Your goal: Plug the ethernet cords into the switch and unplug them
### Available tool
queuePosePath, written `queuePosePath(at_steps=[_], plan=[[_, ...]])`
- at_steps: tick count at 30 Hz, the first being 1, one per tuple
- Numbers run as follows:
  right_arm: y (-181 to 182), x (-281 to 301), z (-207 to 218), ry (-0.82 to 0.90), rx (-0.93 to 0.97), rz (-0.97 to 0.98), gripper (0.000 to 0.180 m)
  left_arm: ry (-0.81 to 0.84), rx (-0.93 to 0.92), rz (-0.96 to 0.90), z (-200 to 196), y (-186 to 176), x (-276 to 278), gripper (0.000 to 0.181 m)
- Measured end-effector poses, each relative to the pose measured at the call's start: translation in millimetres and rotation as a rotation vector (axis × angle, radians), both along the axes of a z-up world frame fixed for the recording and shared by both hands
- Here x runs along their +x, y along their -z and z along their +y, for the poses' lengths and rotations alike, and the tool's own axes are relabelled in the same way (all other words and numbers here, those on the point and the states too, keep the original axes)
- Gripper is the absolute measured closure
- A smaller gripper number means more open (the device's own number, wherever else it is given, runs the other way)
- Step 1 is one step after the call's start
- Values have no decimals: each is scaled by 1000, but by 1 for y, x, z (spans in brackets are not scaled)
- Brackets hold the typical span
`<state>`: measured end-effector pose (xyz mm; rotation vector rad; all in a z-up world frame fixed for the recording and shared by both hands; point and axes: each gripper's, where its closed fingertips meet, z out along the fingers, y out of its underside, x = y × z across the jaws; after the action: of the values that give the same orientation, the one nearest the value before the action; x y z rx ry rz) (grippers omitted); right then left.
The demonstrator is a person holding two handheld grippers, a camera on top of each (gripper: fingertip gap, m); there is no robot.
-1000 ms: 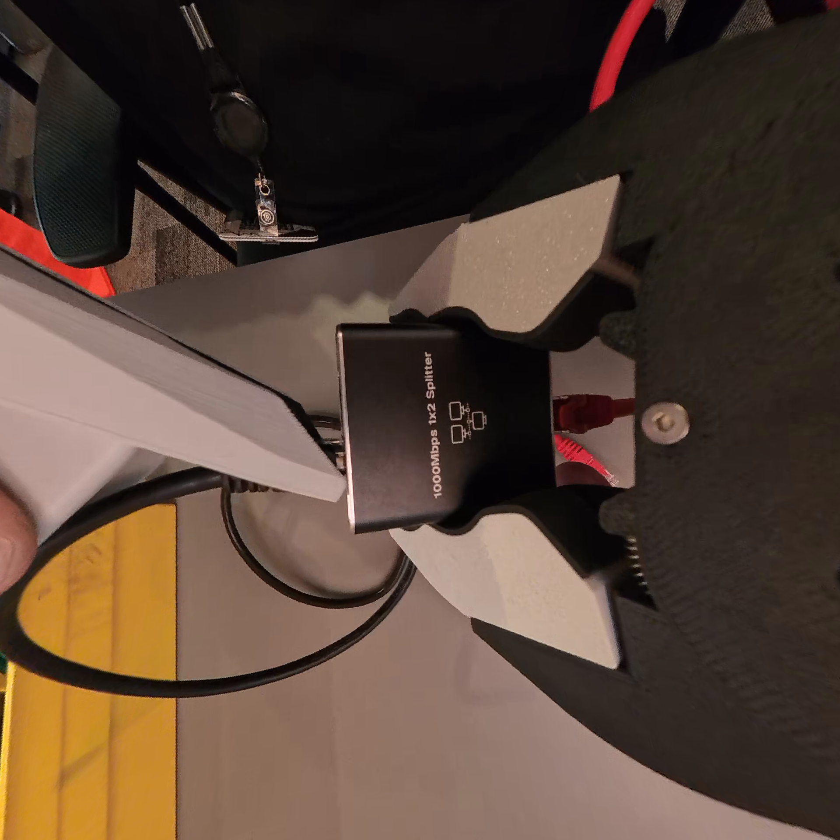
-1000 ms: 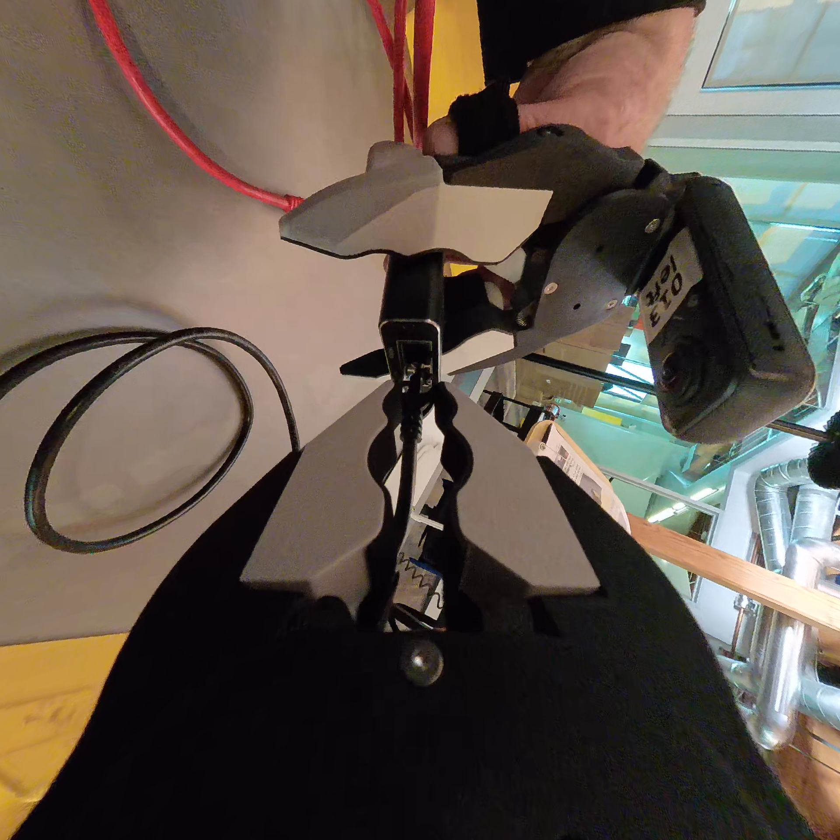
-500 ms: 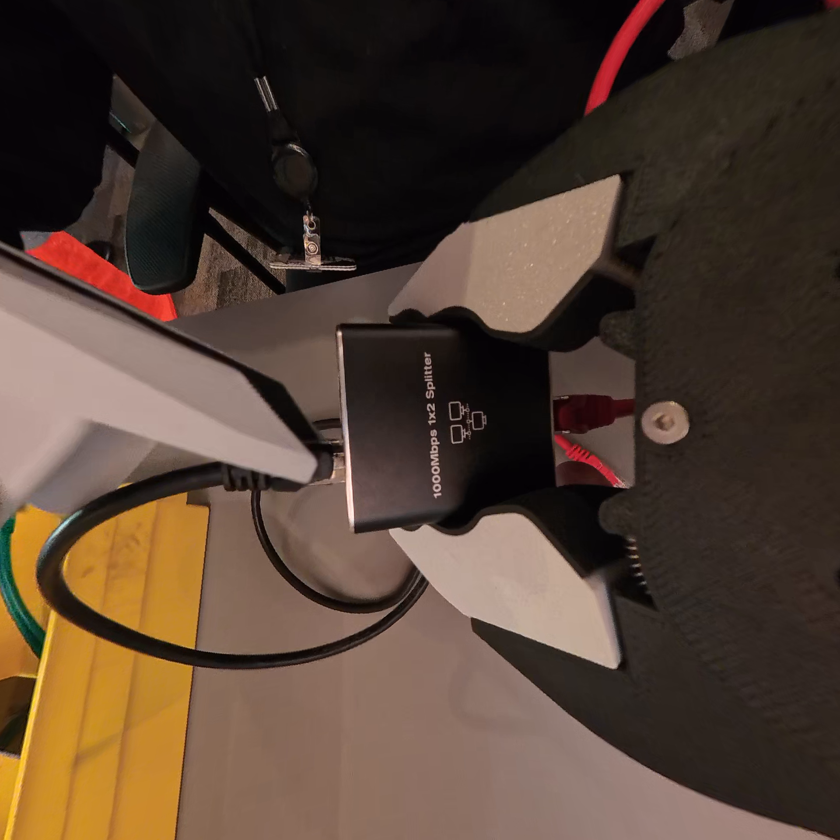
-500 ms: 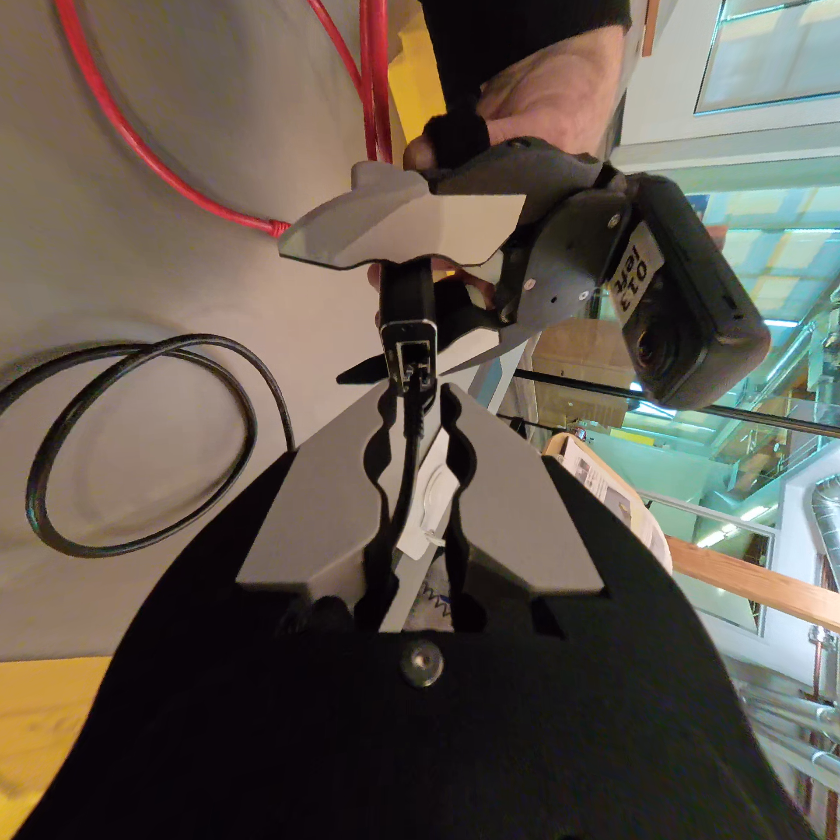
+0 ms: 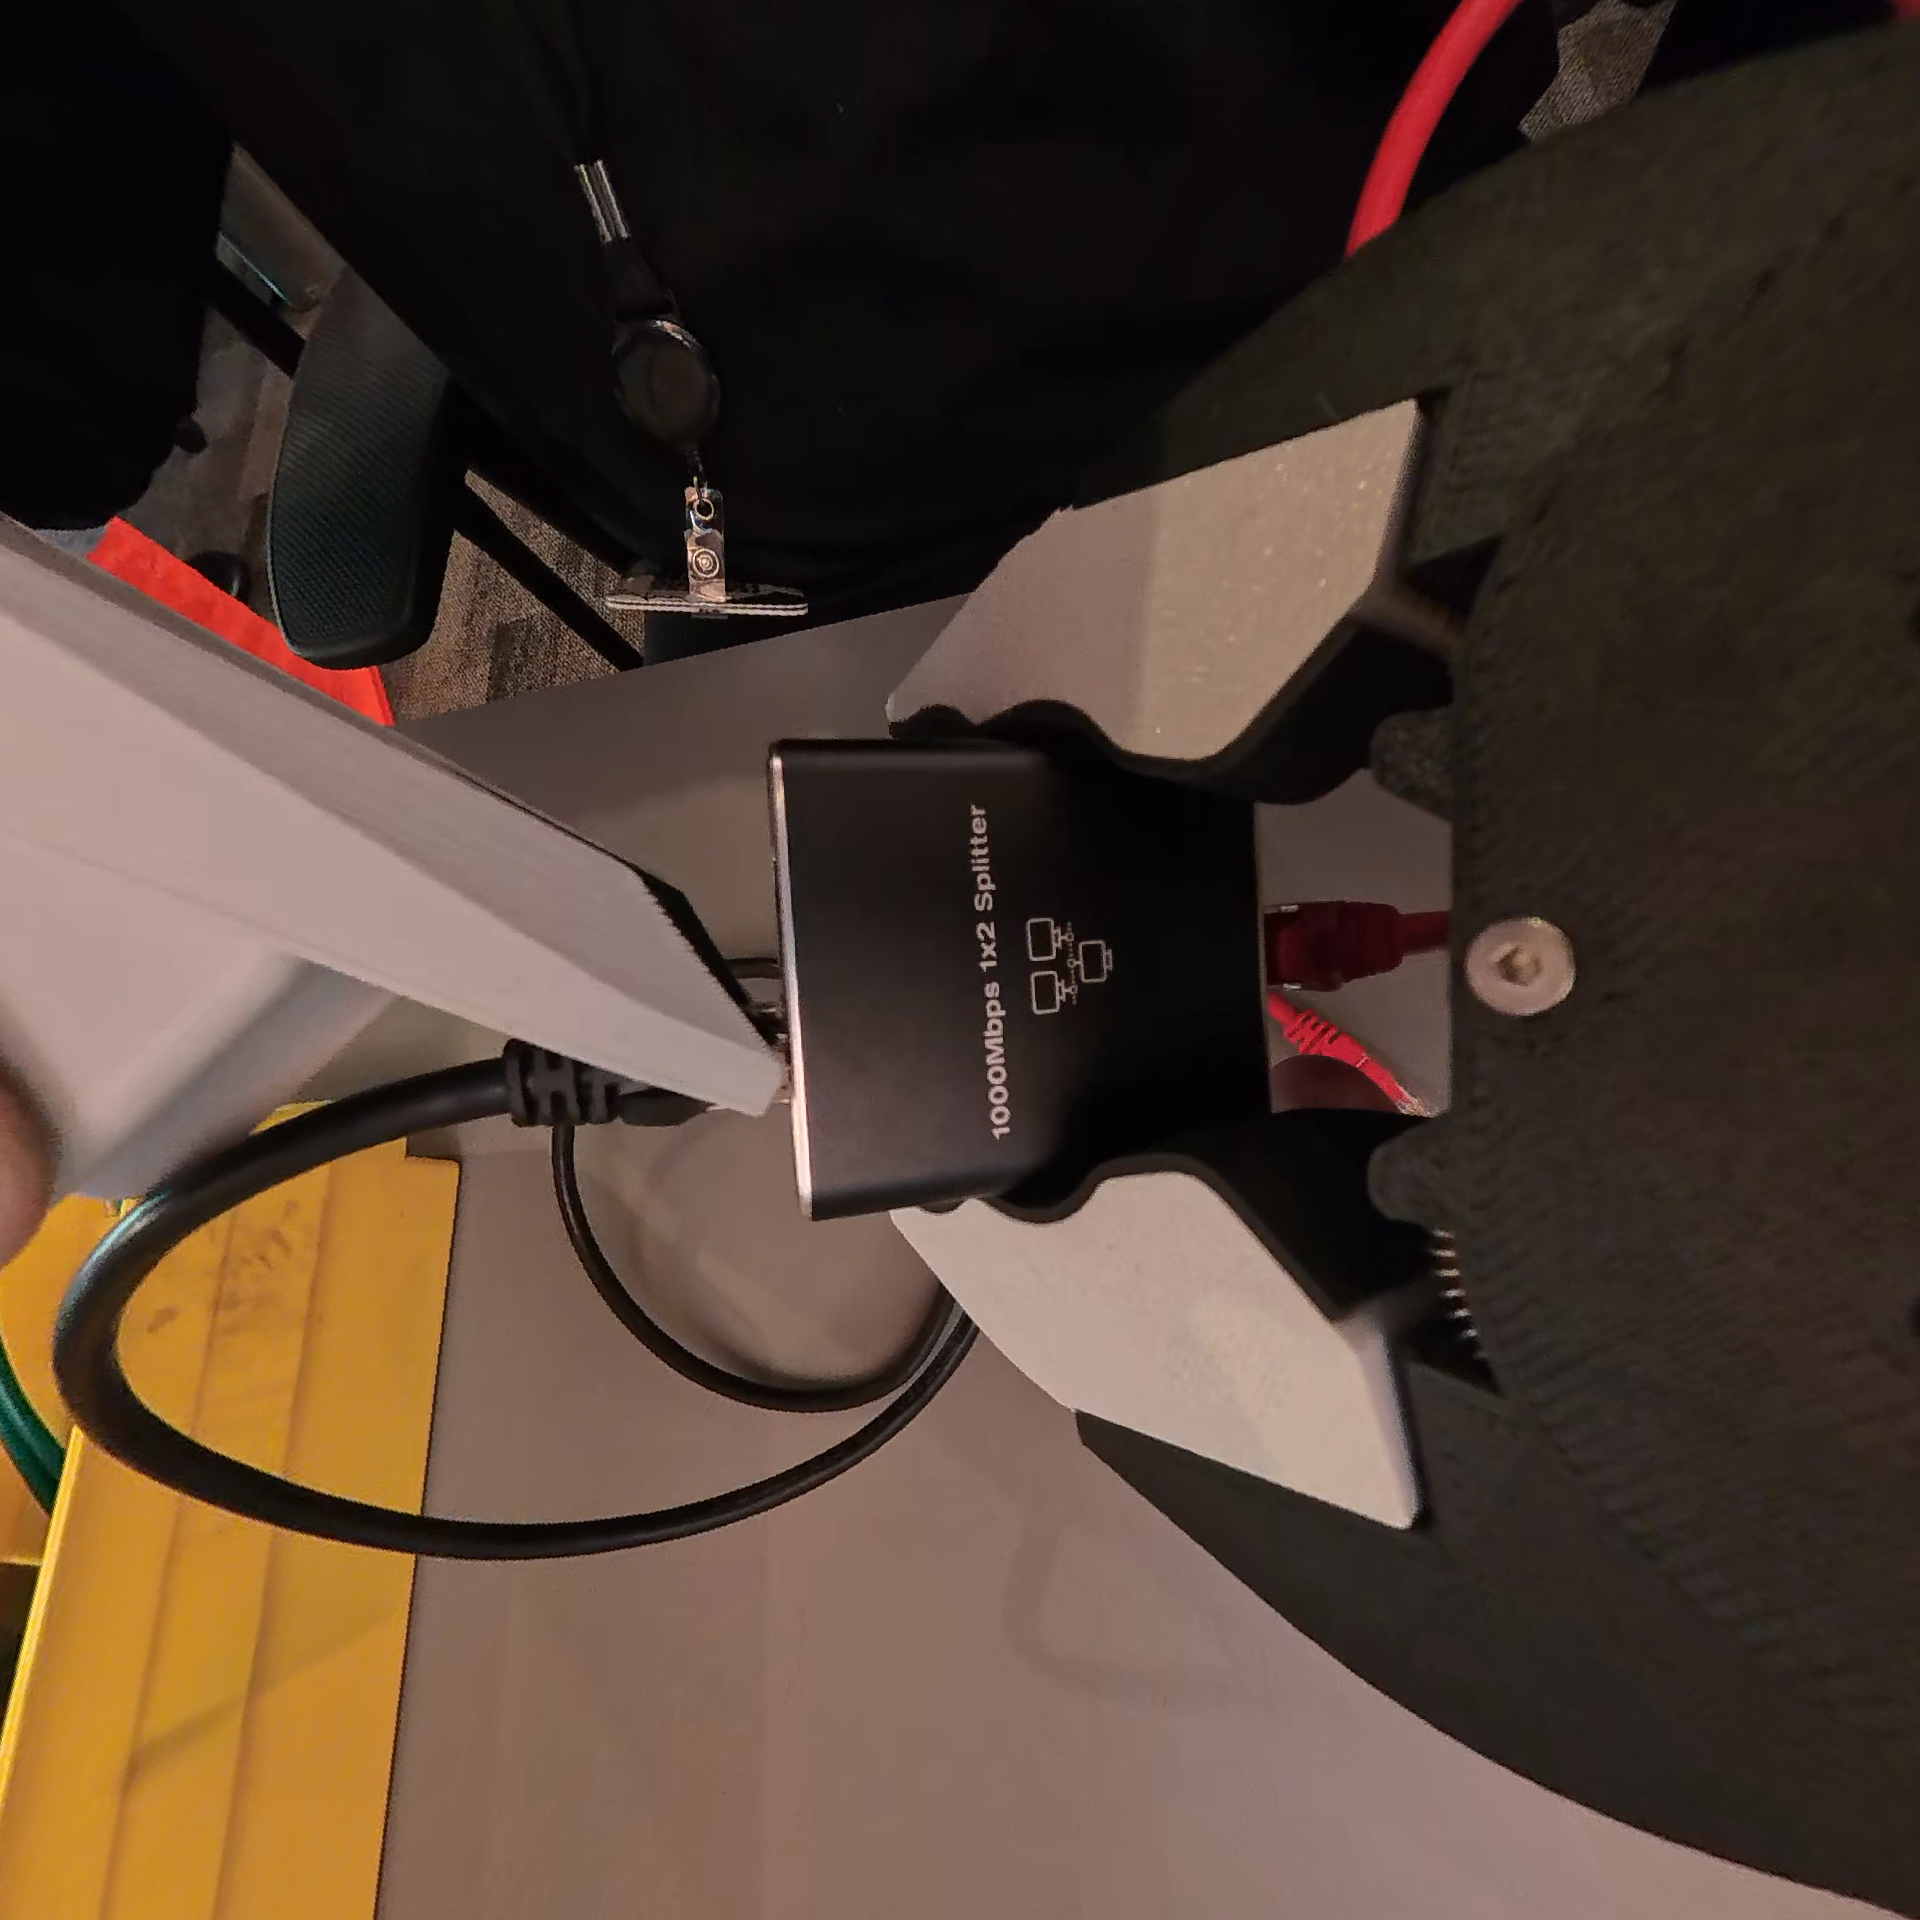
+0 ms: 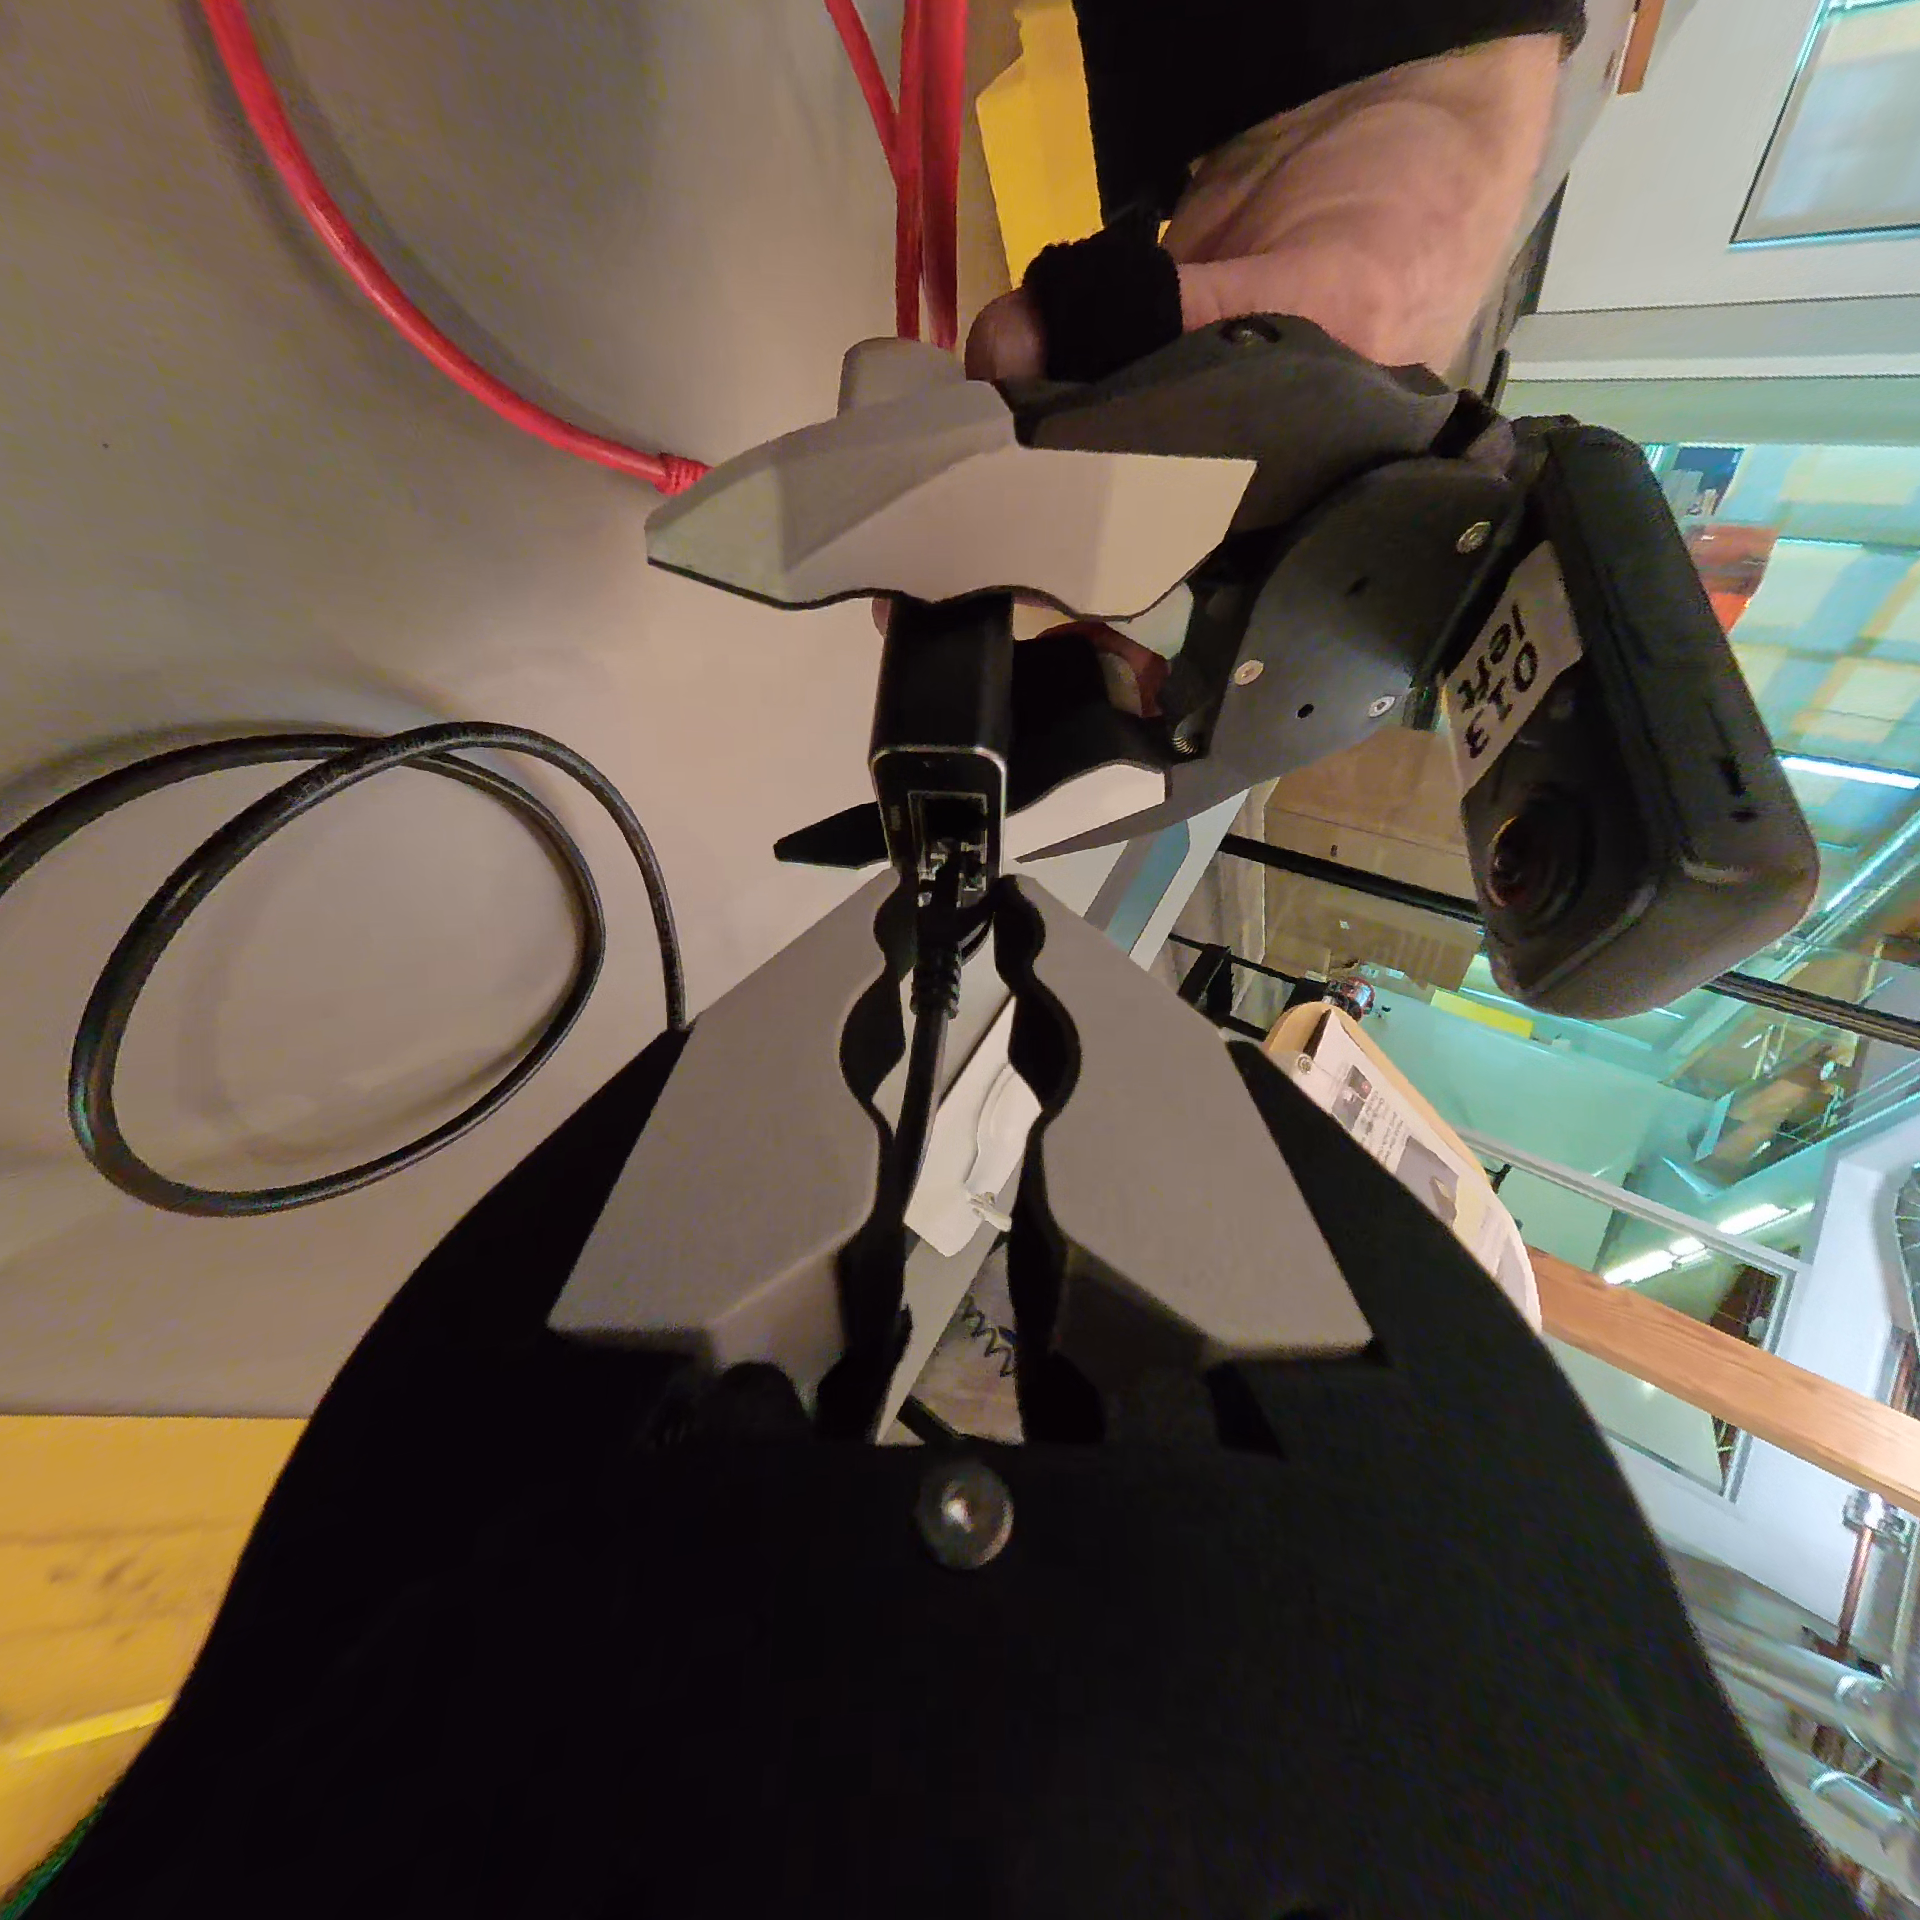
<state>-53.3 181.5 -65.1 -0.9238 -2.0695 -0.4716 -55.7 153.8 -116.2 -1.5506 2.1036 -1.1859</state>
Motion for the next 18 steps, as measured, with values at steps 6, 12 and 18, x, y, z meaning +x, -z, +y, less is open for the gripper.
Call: queuePosePath(at_steps=[6, 12, 18], plan=[[1, 0, -7, 28, -36, -72, 169, 29, 33, -11, -4, 0, -1, 104], [2, 4, -9, 49, -97, -156, 169, 33, 50, 1, -5, 3, 2, 105], [-3, 6, -9, 63, -127, -119, 169, 19, -7, -46, -6, -8, 5, 104]])
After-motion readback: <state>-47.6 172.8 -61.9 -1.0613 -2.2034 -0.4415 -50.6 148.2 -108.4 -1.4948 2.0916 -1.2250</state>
